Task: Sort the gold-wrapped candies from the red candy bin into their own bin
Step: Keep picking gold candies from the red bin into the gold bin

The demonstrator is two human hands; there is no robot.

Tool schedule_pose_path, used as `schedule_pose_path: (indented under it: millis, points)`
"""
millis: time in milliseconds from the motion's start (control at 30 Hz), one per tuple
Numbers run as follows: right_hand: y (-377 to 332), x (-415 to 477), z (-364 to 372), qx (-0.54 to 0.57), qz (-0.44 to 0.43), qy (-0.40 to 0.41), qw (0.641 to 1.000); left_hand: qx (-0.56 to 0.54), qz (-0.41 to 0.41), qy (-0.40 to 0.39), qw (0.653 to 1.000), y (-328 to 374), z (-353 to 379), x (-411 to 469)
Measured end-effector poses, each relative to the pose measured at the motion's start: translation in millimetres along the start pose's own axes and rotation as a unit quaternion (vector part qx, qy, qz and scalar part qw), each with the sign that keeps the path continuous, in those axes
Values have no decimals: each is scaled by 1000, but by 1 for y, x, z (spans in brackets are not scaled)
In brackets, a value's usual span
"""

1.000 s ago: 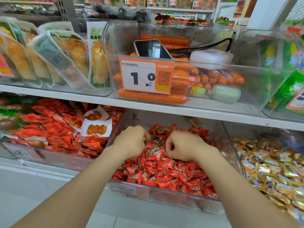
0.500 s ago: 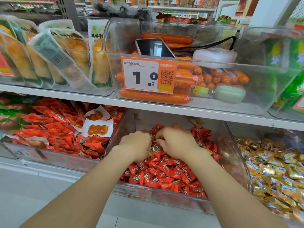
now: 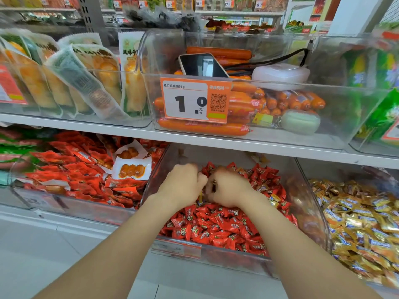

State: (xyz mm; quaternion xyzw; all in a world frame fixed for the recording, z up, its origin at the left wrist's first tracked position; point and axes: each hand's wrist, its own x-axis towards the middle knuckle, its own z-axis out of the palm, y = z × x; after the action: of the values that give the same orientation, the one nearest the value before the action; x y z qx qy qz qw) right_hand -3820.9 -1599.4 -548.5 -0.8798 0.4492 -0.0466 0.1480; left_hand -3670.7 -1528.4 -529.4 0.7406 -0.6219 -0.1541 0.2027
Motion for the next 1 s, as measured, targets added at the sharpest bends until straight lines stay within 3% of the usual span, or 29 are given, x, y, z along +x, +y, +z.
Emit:
schedule_pose_path:
  millis: [167, 400, 500, 700, 1000]
  points:
    - [17, -11, -22, 78, 32, 80, 993, -15, -3, -26, 1000, 3, 2, 1]
    - [25, -20, -9, -10, 75, 95, 993, 109, 1, -34, 994, 11, 10, 8]
    - [30, -27, -15, -31, 63, 50, 996, 164, 43, -41, 985, 6, 16, 17]
    - [35, -30, -23, -65, 67, -32, 995, 211, 96, -146, 962, -11, 31, 27]
    - [33, -17, -8, -95, 67, -28, 993, 133, 127, -107, 977, -12, 30, 34]
